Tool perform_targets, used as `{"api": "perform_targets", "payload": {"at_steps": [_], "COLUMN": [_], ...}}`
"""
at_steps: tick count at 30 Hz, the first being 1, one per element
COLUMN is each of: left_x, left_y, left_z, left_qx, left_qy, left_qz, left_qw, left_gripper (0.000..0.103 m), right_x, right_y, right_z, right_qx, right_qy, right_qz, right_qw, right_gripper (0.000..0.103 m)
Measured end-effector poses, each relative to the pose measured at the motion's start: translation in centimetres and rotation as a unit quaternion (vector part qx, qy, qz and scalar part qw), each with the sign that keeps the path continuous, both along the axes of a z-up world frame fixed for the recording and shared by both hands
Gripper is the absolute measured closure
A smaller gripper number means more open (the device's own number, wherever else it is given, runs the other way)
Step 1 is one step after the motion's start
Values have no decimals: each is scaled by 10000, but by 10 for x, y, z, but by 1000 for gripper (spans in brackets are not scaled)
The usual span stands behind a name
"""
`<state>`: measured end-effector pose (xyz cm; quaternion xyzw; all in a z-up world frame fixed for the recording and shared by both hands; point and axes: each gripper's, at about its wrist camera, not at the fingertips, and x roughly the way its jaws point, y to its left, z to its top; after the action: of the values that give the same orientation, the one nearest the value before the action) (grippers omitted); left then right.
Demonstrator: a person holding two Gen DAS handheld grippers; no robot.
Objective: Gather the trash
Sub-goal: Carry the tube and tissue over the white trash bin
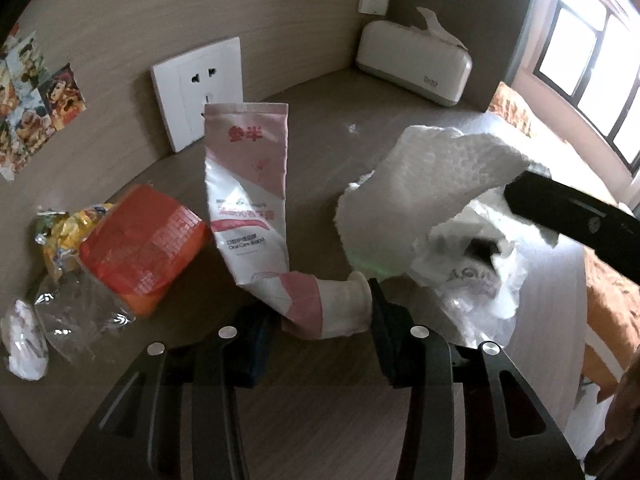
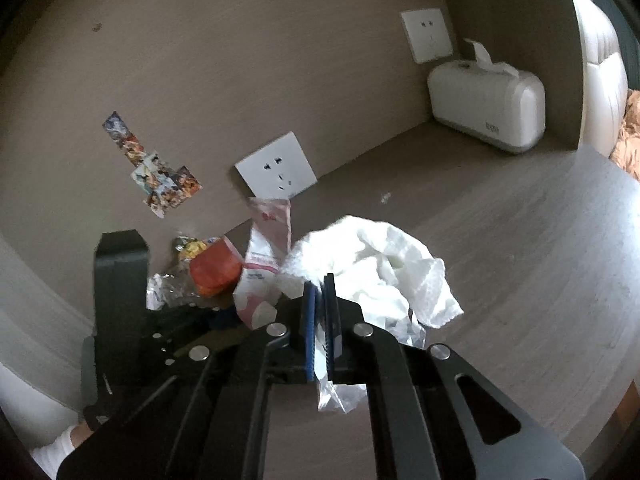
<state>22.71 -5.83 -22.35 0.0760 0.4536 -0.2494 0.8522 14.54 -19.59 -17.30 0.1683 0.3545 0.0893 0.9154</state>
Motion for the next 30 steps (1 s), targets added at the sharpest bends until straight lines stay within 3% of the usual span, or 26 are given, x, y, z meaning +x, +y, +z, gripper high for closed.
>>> {"api": "perform_targets", "payload": {"at_steps": [6, 16, 25, 30], "left_x": [-6, -25, -53, -77], "left_y": [13, 26, 24, 0], "left_z": [14, 37, 90, 118], "left_qx": [-120, -108, -138, -260], "left_qy": [-83, -232, -610, -783], "left_qz": [63, 63, -5, -264], "left_qw": [9999, 9997, 9980, 9962], "left_gripper": [69, 69, 69, 69], "right_x": [-5, -19, -42, -69], "right_y": [-8, -16, -25, -38], "right_z": [27, 74, 120, 150], "right_qx": [53, -20, -117, -238], "right_qy": [-284, -835, -1314, -1620], "right_qz": [-118, -259, -332, -425], "right_qw": [9995, 9962, 9907, 9856], "right_gripper": [98, 98, 98, 98]}}
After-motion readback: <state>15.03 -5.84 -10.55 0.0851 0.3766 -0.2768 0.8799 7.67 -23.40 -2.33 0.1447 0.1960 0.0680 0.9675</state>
